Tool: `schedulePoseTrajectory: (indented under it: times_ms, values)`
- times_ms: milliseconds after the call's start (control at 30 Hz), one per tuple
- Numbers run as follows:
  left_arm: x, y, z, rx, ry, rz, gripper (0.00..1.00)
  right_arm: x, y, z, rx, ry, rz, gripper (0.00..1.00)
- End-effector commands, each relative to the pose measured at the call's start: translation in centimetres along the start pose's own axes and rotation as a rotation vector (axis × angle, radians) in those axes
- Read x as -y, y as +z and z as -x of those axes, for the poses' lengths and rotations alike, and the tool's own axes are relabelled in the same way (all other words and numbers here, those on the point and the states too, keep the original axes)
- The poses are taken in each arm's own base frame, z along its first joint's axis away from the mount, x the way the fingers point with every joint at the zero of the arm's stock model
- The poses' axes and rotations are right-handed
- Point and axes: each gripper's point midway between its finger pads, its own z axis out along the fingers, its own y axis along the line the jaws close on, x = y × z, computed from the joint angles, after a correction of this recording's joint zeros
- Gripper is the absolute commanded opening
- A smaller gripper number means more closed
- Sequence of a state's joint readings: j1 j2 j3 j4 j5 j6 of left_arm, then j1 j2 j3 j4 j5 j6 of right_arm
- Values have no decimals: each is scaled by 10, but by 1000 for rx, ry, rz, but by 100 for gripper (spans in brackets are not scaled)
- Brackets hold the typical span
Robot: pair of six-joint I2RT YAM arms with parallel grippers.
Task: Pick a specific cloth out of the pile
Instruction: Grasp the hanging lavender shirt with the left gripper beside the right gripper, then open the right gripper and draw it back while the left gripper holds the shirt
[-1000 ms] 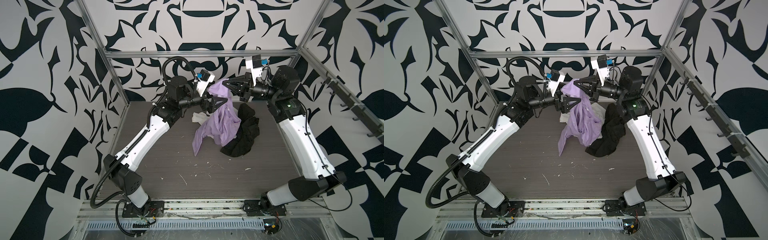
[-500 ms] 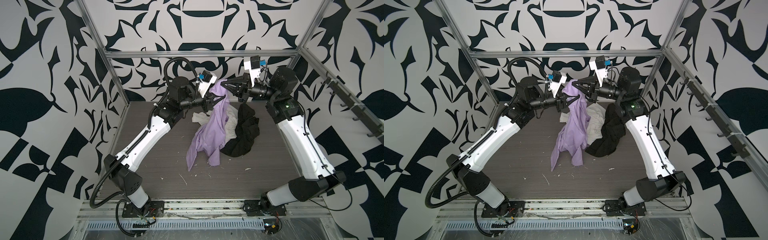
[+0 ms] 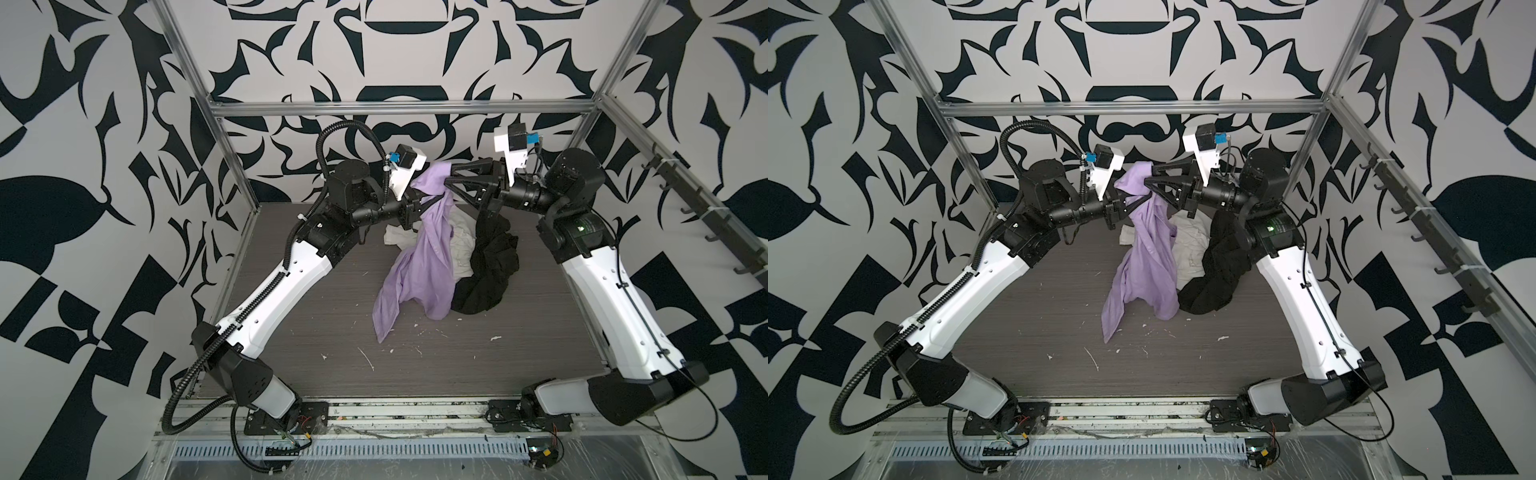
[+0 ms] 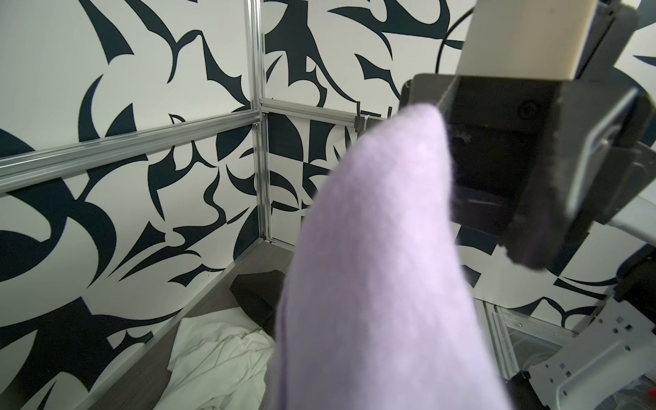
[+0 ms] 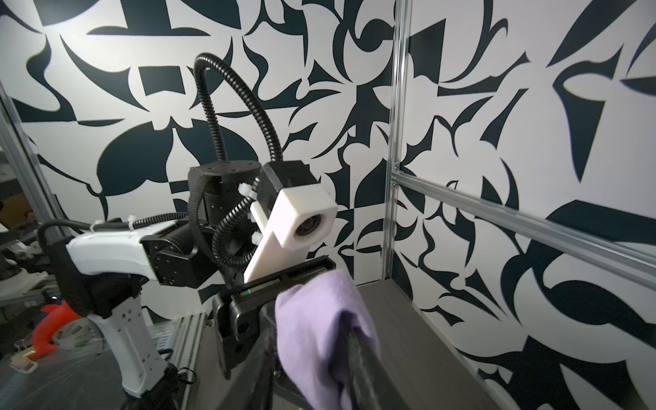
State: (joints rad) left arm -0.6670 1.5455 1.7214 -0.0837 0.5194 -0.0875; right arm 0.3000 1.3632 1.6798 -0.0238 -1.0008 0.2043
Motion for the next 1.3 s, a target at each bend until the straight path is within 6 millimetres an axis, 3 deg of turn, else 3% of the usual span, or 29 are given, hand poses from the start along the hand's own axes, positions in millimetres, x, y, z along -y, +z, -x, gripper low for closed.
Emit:
schedulePoseTrajectory:
  times_ms: [0,267,433,700,1033,1067,1267]
  values:
    - [11,-13,27,82,25,-6,6,-14,-9,16,46,-70,-21,46]
    - [17,-24,31,94,11,3,5,-24,-24,-10,11,-2,-73,52]
    - [21,-32,32,95,8,13,5,-26,-36,-39,-24,69,-134,53]
    - [23,-42,18,80,-19,35,4,-26,-44,-73,-75,143,-169,53]
    - [32,-65,15,37,-27,78,3,-20,-44,-98,-117,192,-182,53]
    - [40,-77,23,48,-15,77,3,-19,-44,-99,-117,195,-185,53]
    - [45,-94,14,9,-10,116,2,-17,-43,-103,-122,204,-189,53]
